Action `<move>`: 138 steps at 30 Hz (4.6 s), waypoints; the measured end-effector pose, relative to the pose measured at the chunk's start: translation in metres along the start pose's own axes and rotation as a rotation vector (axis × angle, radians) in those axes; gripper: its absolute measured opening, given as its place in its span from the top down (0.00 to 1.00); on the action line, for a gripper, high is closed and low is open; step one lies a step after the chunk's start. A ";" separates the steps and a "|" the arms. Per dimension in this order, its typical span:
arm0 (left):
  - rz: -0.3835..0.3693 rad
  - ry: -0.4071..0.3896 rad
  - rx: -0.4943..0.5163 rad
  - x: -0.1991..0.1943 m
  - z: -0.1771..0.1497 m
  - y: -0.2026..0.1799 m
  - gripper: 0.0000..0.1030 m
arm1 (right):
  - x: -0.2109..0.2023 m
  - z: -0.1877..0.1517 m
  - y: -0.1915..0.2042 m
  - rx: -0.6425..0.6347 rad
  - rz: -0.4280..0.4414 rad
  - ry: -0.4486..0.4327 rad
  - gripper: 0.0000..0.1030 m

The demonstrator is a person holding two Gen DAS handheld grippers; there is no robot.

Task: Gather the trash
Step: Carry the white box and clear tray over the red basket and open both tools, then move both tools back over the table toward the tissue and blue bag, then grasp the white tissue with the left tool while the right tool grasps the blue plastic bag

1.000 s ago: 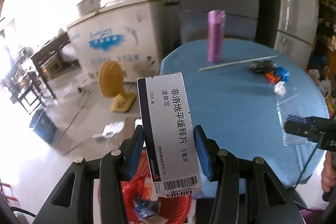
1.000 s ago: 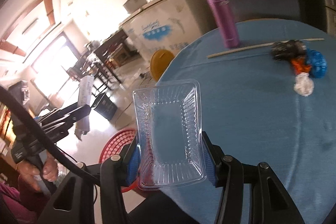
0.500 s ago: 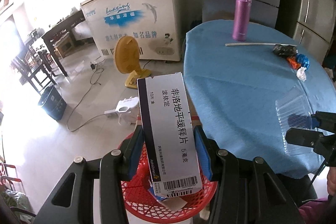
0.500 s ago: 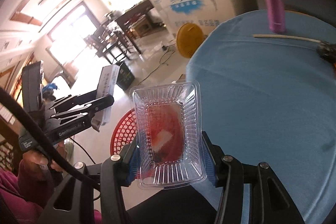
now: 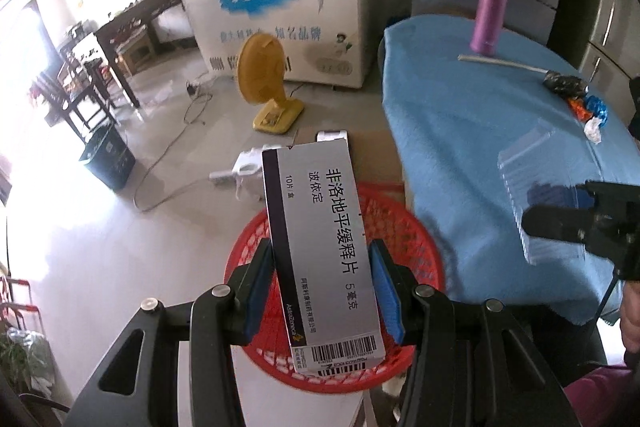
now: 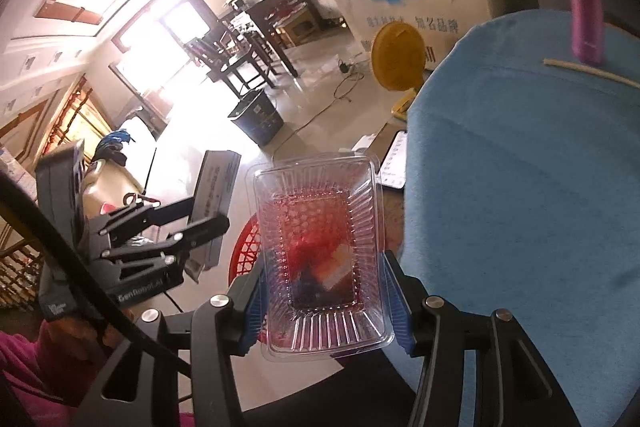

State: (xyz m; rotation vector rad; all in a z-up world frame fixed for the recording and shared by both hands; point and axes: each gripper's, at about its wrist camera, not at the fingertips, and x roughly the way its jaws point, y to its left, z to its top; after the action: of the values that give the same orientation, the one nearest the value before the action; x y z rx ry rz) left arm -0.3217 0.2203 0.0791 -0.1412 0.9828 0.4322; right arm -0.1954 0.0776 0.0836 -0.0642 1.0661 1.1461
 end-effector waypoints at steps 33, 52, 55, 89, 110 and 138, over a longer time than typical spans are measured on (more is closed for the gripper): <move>-0.059 0.159 -0.072 0.038 -0.026 0.018 0.38 | 0.079 0.010 -0.023 0.167 0.083 0.099 0.37; -0.012 -0.130 0.239 -0.032 0.060 -0.114 0.36 | -0.100 0.000 -0.077 0.233 -0.146 -0.288 0.37; -0.003 -0.153 0.290 -0.037 0.065 -0.136 0.35 | -0.124 -0.010 -0.092 0.272 -0.172 -0.331 0.37; -0.368 -0.042 0.525 0.011 0.121 -0.370 0.33 | -0.296 -0.152 -0.251 0.710 -0.434 -0.607 0.37; -0.557 0.130 0.397 0.121 0.152 -0.471 0.39 | -0.286 -0.050 -0.390 0.779 -0.351 -0.578 0.37; -0.426 0.087 0.375 0.060 0.110 -0.342 0.73 | -0.243 -0.090 -0.332 0.813 -0.319 -0.459 0.49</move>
State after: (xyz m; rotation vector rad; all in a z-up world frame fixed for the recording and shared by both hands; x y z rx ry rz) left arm -0.0654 -0.0388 0.0636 -0.0277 1.0700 -0.1514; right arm -0.0029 -0.2967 0.0570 0.6200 0.9874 0.3519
